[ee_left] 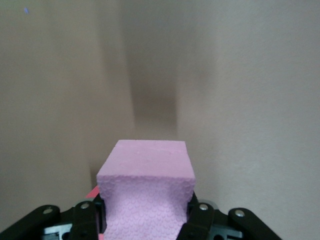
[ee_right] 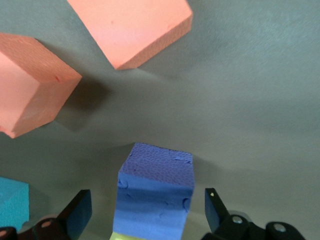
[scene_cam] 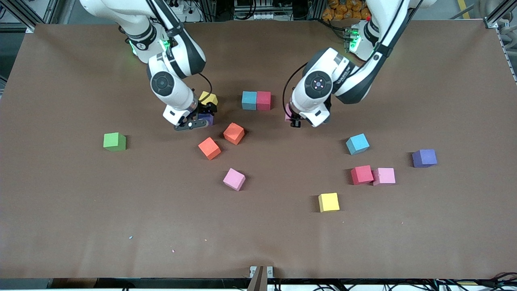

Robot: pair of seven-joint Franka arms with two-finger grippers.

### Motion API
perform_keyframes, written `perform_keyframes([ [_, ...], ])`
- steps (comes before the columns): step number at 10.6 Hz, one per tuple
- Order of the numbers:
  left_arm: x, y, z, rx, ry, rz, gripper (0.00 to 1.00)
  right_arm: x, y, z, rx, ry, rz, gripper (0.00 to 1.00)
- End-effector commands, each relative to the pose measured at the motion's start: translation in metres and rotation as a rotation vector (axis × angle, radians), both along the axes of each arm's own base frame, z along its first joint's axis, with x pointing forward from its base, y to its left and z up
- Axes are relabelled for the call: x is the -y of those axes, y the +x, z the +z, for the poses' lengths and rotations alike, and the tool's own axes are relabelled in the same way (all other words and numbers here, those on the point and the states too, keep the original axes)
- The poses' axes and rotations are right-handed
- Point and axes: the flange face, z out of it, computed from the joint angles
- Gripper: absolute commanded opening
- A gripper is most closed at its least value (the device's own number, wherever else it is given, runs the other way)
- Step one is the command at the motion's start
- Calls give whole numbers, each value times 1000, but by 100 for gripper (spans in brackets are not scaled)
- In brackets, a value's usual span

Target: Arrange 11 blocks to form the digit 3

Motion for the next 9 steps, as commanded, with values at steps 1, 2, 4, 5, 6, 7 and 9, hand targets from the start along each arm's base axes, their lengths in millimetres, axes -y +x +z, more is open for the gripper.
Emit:
perform_keyframes([
  [1,-1,-38,-19,62,3,14,0,-2,-4,-7,-6,-2,-53,100],
  [2,13,-65,-31,81,-10,-6,0,-1,-5,-10,-11,-6,-53,100],
  [4,11,-74,-38,86,-7,18,0,3,-7,-23,-29,-26,-66,100],
  [5,12,-80,-43,95,-12,48,0,2,-7,-24,-33,-32,-93,100],
  [6,13,-96,-52,97,-10,43,0,2,-8,-24,-35,-37,-117,100],
  [7,9,-100,-57,96,-3,63,0,2,-10,-25,-42,-45,-143,100],
  [9,9,-103,-60,101,-3,124,0,4,-13,-30,-60,-60,-167,91],
])
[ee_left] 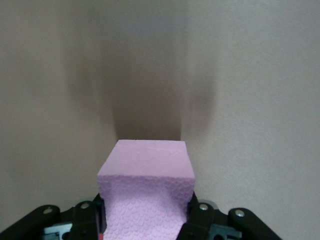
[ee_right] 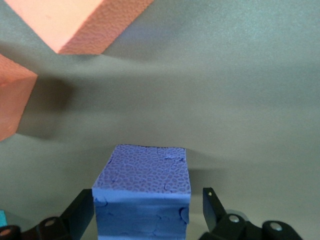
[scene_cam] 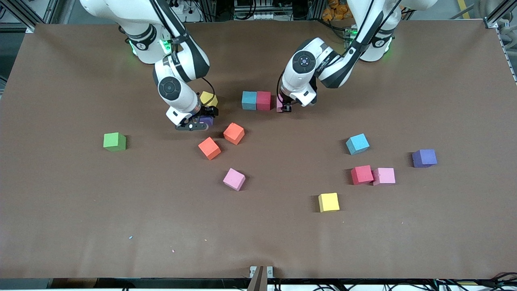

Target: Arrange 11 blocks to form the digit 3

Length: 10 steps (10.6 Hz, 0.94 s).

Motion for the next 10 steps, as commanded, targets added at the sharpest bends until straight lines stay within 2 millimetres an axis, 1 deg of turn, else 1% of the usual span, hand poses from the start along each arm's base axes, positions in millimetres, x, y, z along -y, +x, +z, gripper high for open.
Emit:
perform_keyframes([
  [1,-5,-8,6,40,2,36,0,4,-11,-7,-26,-15,-39,87],
  [3,-2,-11,2,64,-18,42,0,5,-13,-7,-37,-18,-38,80],
  [4,1,-13,2,67,-17,28,0,6,-15,-7,-48,-22,-37,78],
  [5,3,-18,-5,72,-12,1,0,6,-15,-7,-59,-25,-37,75],
  [6,5,-19,-8,78,-16,-9,0,6,-16,-8,-62,-26,-35,67],
  [8,5,-19,-12,72,-14,-9,0,5,-14,-7,-58,-23,-35,41],
  [9,7,-19,-16,67,-12,-8,0,5,-12,-6,-52,-20,-36,31],
  [10,8,-19,-17,64,-11,2,0,5,-9,-4,-45,-16,-36,24],
])
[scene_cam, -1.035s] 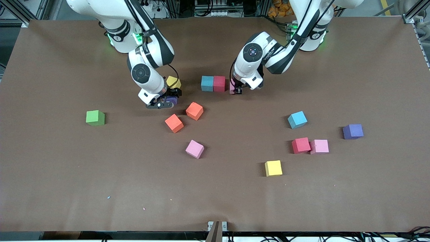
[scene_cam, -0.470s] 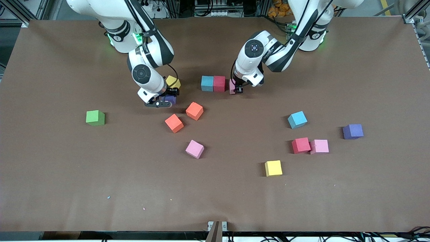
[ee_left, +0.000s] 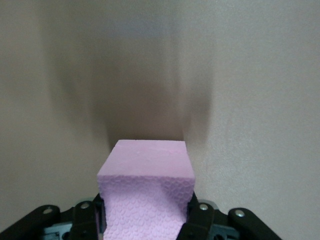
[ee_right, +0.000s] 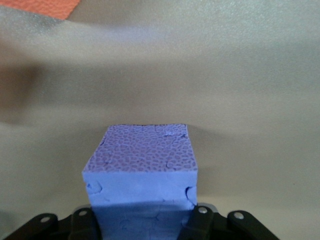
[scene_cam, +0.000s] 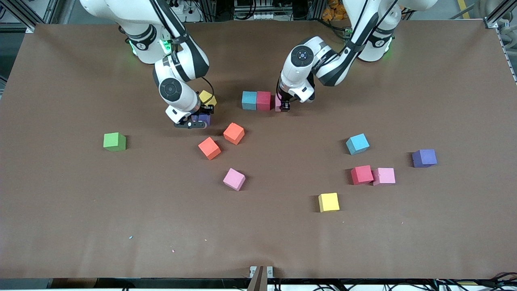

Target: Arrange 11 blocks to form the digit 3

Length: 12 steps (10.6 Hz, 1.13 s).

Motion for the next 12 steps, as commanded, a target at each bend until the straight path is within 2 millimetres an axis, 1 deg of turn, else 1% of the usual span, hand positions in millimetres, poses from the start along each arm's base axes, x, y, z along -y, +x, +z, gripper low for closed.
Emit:
perform_keyframes([
  [1,3,-1,-1,13,-1,18,0,1,6,7,13,14,-14,18],
  [2,4,0,-1,15,-4,19,0,1,12,10,20,30,39,12],
  [3,6,0,0,16,-7,18,0,2,22,16,37,68,143,12],
  [5,8,1,0,19,-11,16,0,-1,29,28,56,93,194,5],
  [6,10,0,0,19,-12,10,0,-3,30,39,77,113,237,0],
  [7,13,1,1,20,-16,8,0,-5,32,50,92,130,280,0],
  [8,15,1,1,20,-19,8,0,-12,38,61,82,139,291,0],
  [10,19,2,-2,15,-22,9,0,-23,44,77,43,145,297,0],
  [11,22,-3,-3,14,-20,-1,0,-27,47,85,36,143,273,0],
  [12,22,-4,-3,13,-19,-3,0,-33,46,88,28,131,213,0],
])
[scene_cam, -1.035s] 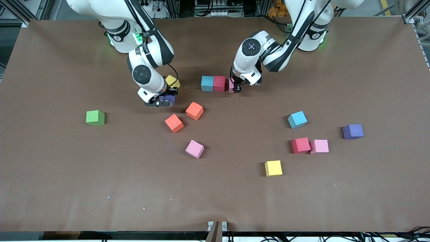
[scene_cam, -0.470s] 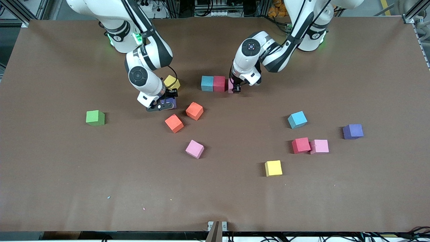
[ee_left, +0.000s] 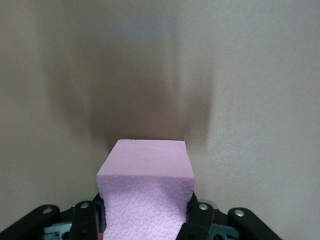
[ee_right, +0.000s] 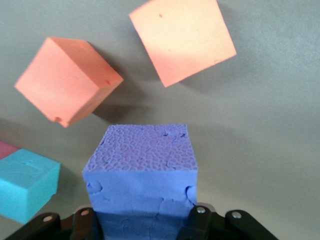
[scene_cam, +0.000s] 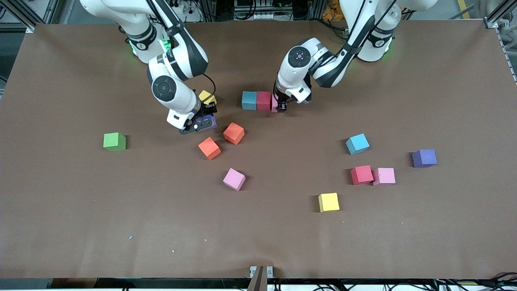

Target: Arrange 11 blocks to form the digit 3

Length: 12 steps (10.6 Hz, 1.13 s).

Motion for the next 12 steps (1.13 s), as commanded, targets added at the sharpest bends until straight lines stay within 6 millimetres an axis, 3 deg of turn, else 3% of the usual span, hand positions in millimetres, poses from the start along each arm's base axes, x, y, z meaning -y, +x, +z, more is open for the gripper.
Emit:
perform_keyframes([
  [1,7,-2,-1,10,0,2,0,-14,-3,12,-22,-19,-110,0],
  [4,9,-4,-1,9,-1,-3,0,-41,-16,13,-29,-34,-160,0],
  [7,7,-2,-1,8,0,3,0,-90,-39,14,-6,-52,-256,0],
  [11,6,-1,0,4,3,22,0,-124,-28,0,1,-68,-371,0],
  [12,6,0,0,5,3,24,4,-131,-25,-8,-4,-66,-419,0],
])
